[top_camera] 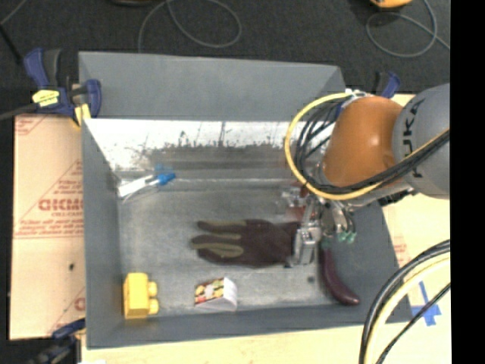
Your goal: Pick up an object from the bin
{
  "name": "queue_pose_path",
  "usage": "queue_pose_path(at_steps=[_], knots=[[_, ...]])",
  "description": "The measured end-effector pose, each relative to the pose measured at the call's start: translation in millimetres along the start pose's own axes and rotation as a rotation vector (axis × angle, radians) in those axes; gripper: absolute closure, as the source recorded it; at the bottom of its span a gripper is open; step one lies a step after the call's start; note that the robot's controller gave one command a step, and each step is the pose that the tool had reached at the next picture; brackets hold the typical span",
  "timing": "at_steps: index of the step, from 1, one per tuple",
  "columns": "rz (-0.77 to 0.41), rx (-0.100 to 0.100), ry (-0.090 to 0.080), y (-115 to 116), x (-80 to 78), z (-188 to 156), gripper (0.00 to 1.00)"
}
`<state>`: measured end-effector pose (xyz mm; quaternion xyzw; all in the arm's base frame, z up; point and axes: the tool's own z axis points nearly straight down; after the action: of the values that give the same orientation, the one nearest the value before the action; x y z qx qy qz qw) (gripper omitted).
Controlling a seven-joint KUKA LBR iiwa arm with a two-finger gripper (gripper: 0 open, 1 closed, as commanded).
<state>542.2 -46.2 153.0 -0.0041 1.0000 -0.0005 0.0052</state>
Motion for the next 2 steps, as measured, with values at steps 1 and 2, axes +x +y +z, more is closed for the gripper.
queue_pose_path(at_steps=[1,2], knots=[[0.199,0.002,0.002,-9,-1.7,53,0.00],[0.129,-0.001,-0.006,54,-19.4,82,1.00]])
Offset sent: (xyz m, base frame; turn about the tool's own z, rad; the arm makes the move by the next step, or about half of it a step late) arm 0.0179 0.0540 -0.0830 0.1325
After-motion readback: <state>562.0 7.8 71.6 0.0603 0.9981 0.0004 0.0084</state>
